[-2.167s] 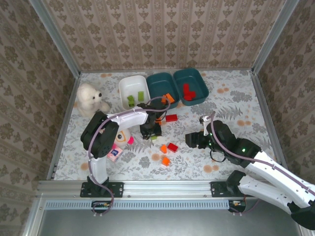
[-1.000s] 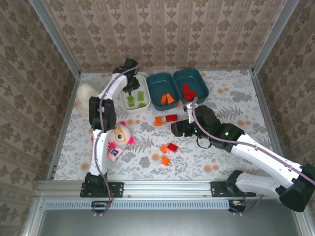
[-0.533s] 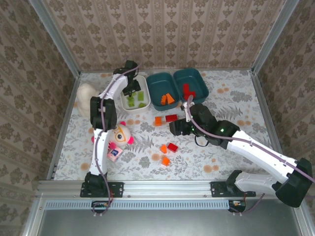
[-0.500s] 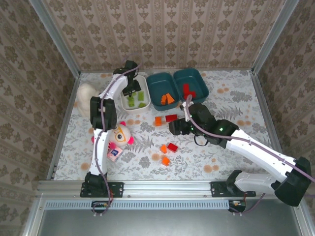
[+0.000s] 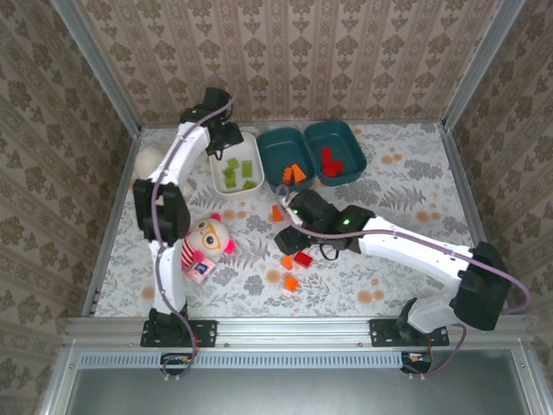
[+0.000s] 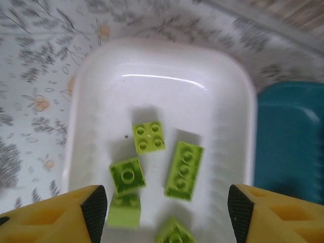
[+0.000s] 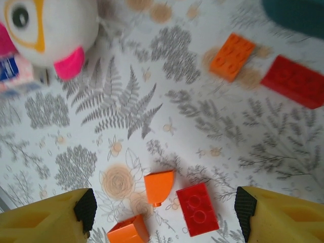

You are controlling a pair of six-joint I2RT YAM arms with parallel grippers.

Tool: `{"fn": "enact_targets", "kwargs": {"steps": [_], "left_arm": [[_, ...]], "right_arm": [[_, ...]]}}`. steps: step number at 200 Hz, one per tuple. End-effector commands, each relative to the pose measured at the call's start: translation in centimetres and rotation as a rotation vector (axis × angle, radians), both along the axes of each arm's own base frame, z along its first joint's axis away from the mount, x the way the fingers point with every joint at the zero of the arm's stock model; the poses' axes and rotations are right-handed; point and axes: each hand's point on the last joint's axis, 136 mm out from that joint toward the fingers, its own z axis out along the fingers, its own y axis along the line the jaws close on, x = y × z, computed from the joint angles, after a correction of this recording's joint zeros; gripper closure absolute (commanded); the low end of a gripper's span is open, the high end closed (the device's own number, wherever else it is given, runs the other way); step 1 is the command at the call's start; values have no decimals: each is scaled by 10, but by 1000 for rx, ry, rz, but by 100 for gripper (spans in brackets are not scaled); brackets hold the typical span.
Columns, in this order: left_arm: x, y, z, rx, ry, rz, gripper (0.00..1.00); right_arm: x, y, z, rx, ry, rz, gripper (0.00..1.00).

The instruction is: Sort the legos into containers by color

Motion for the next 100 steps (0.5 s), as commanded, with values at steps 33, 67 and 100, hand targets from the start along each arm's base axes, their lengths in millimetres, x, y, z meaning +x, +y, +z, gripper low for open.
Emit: {"fn": "enact_targets", "kwargs": {"steps": [33, 67, 100], "left_arm": [[-99, 27, 36, -73, -49, 66, 32], [-172, 58, 24, -89, -23, 147, 32], [-220, 78, 19, -86, -1, 190, 31]], "right_arm": [[-14, 8, -51, -251, 56, 173, 28], [-13, 9, -74, -363, 120, 218, 28], [-9, 11, -86, -399, 143, 204, 27]]}}
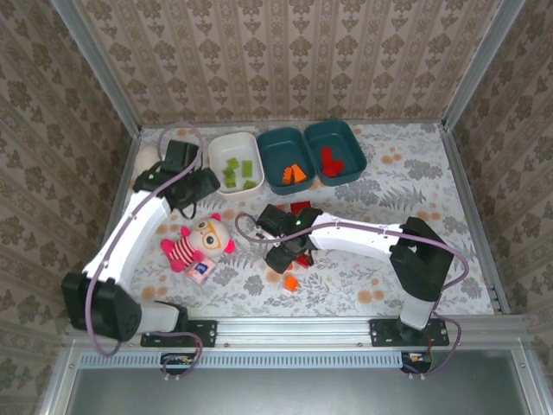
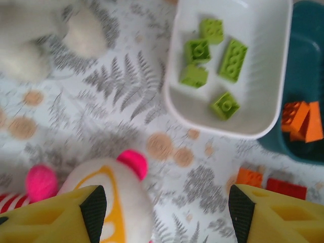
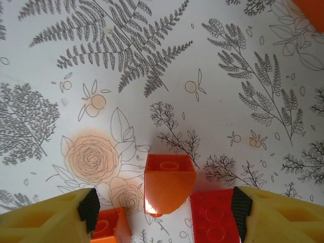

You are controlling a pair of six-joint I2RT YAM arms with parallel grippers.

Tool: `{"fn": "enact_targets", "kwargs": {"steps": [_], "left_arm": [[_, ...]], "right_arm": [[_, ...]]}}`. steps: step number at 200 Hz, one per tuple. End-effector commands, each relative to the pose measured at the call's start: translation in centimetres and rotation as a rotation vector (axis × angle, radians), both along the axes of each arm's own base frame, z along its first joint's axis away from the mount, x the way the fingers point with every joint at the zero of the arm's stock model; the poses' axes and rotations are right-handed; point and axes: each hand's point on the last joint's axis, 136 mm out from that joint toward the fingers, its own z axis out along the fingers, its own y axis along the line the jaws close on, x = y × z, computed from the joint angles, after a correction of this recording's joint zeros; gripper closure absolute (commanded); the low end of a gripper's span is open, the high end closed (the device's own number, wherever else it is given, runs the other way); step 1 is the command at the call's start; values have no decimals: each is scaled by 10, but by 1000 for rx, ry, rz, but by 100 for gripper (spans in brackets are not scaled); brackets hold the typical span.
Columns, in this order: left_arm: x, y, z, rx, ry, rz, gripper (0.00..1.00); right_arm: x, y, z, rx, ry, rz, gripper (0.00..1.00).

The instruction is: Sort the legos into containers by color

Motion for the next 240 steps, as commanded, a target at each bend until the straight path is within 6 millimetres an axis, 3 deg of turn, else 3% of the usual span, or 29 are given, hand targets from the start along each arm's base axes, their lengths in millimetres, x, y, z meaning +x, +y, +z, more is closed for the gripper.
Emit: {"fn": "enact_targets", "kwargs": {"steps": [1, 69, 105, 191, 240], "left_arm": [[-25, 17, 6, -12, -5, 73, 31], [-38, 29, 43, -6, -84, 99, 31], [-40, 31, 50, -5, -100, 102, 31], [-36, 24, 45, -19, -91, 78, 32], [-41, 5, 25, -31, -54, 7, 33]], "right_arm": [[2, -7, -3, -68, 9, 13, 27], [2, -7, -32, -139, 60, -2, 30], [4, -11, -39, -170, 58, -25, 34], [7, -10, -46, -176, 48, -30, 57], [20, -8, -22, -117, 5, -73, 64]]}}
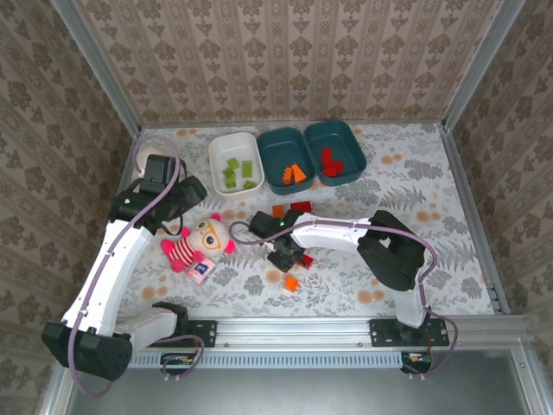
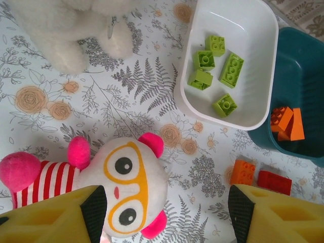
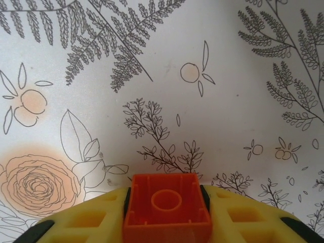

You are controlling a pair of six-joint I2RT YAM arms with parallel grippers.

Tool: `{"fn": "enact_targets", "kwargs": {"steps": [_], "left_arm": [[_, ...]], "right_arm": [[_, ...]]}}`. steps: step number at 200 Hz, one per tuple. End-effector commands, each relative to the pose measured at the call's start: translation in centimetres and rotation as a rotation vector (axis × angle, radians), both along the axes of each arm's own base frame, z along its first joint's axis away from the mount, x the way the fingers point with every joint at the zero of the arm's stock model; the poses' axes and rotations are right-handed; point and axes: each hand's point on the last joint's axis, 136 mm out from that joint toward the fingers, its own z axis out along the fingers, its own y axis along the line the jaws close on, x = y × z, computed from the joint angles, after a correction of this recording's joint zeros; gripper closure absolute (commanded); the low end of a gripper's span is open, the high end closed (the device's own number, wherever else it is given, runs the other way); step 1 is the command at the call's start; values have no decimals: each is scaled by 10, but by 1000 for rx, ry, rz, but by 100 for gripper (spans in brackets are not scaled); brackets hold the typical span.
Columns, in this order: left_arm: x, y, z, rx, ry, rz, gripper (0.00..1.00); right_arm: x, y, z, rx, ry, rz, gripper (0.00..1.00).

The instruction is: Sort the legos into containers by color

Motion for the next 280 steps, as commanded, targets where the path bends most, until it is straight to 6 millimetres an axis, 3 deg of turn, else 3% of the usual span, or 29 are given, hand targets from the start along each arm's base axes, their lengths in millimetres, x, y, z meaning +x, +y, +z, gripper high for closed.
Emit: {"fn": "enact_targets", "kwargs": {"steps": [1, 19, 41, 67, 76, 111, 147, 185, 248, 280], "left_arm": [[-4, -12, -12, -13, 25, -42, 33], [-10, -21, -25, -15, 56, -76, 33], [-19, -29, -40, -12, 92, -102, 33], [-25, -40, -58, -29, 131, -125, 33], [-29, -54, -64, -35, 142, -169, 33], [-31, -85, -81, -40, 184, -263, 33], [-34, -98, -91, -40, 211, -302, 34], [-36, -97, -90, -34, 212, -300, 34], [-45, -88, -86, -26, 210, -284, 34], [-47, -84, -82, -18, 207, -278, 34]], "right_arm": [[15, 0, 24, 36, -55, -46, 64], [28, -5, 43, 75, -82, -92, 65], [57, -16, 82, 151, -139, -179, 65], [107, -31, 131, 276, -231, -308, 66], [126, -34, 146, 322, -267, -351, 66], [203, -41, 174, 477, -345, -504, 66], [261, -31, 161, 529, -383, -548, 66], [299, -11, 139, 586, -400, -538, 66], [323, -1, 84, 551, -376, -538, 65], [329, -1, 68, 520, -370, -544, 63]]}}
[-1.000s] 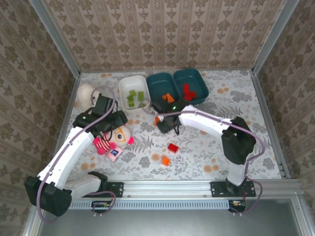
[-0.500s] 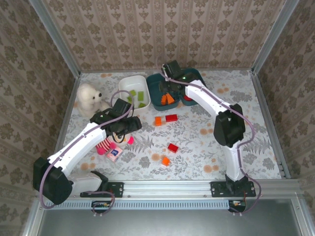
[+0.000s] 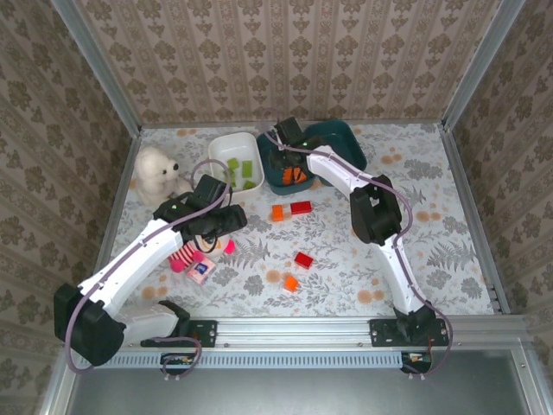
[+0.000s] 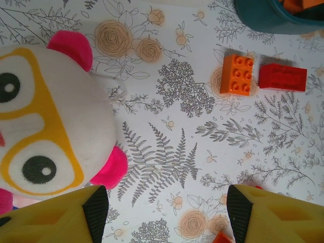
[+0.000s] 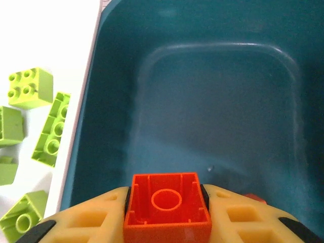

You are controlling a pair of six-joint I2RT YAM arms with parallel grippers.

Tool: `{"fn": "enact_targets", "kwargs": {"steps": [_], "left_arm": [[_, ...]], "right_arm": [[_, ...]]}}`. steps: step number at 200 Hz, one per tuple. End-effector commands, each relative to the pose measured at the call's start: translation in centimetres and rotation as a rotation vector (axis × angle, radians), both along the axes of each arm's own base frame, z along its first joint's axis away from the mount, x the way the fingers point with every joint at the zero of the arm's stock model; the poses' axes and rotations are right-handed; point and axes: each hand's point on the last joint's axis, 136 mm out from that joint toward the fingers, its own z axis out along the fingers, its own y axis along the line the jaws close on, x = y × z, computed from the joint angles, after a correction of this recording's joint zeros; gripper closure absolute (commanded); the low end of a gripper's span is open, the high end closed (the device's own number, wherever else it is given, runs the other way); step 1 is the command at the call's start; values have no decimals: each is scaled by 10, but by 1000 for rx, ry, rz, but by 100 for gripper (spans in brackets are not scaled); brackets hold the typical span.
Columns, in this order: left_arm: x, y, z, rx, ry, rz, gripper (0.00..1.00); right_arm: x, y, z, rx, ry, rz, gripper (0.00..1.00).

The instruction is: Sort the legos into containers by color

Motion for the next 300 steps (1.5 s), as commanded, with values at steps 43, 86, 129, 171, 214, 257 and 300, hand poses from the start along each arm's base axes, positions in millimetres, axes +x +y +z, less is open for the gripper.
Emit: {"fn": "enact_targets", "kwargs": {"steps": [43, 86, 129, 171, 214, 257, 300], "left_arm": [[-4, 6, 7, 9, -4, 27, 34], [4, 2, 12, 5, -28, 23, 34], [10, -4, 11, 9, -27, -8, 33], [14, -10, 11, 27, -51, -83, 33], [10, -15, 0, 5, -30, -134, 34], [5, -31, -11, -7, -11, -216, 35], [9, -64, -36, 42, 52, -284, 35]], "right_arm": [[11, 0, 2, -26, 41, -28, 46], [2, -1, 9, -32, 74, -41, 37], [-1, -5, 94, 32, -91, -64, 39], [-45, -31, 173, 85, -263, -110, 40], [-136, -71, 168, 67, -238, -91, 38], [-232, -102, 145, 56, -176, -50, 37], [-299, -118, 111, 97, -64, -58, 36]]}}
